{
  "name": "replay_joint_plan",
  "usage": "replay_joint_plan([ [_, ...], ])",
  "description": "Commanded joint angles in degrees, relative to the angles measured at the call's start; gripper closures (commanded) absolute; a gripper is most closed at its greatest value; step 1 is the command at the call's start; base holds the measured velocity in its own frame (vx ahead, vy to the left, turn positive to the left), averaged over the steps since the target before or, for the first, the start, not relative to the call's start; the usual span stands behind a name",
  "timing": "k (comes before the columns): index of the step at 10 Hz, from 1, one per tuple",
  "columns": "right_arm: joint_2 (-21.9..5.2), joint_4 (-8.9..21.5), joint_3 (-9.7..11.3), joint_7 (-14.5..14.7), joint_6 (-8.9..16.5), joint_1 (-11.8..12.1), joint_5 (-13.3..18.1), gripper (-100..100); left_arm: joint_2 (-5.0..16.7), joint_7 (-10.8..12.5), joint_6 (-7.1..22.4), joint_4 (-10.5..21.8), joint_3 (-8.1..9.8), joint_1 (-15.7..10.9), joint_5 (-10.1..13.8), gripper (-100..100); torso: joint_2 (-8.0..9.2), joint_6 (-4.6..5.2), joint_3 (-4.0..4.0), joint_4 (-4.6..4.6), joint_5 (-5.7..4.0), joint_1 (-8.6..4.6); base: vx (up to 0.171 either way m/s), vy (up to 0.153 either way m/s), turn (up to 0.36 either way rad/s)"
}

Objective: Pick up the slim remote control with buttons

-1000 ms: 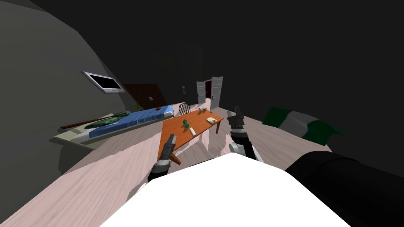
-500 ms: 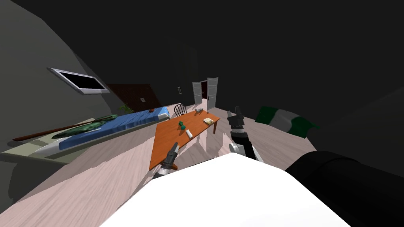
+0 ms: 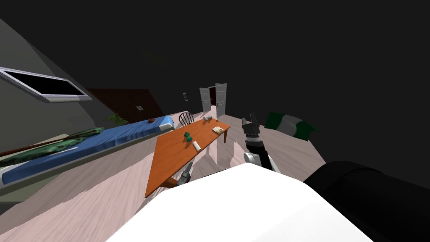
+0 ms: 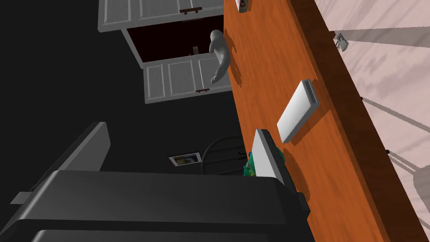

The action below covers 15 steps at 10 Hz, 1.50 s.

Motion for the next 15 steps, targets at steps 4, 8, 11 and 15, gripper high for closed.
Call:
replay_joint_plan([
  [4, 0.00, 0.00, -0.01, 0.00, 0.00, 0.01, 0.00, 0, 6.19, 3.74, -0.61, 7.77, -4.60, 1.65, 1.66, -100, -0.04, -0.03, -0.02, -0.01, -0.01, 0.00, 0.082, -0.062, -0.171],
  [8, 0.00, 0.00, -0.01, 0.00, 0.00, 0.01, 0.00, 0, 10.18, 6.59, -0.80, 14.44, -8.58, 2.27, 2.91, -100, 0.00, -0.04, -0.01, 0.00, -0.02, -0.02, 0.087, -0.065, -0.193],
  [11, 0.00, 0.00, 0.00, 0.00, 0.00, 0.01, 0.00, 0, 12.02, 8.04, -0.88, 20.21, -10.58, 2.55, 3.53, -100, -0.12, -0.01, -0.07, -0.02, -0.03, -0.11, 0.099, -0.065, -0.180],
  [15, 0.00, 0.00, 0.00, 0.00, 0.00, 0.01, 0.00, 0, 15.43, 10.92, -1.03, 27.14, -14.53, 2.99, 4.76, -100, -0.12, -0.01, -0.07, -0.02, -0.03, -0.08, 0.106, -0.050, -0.202],
])
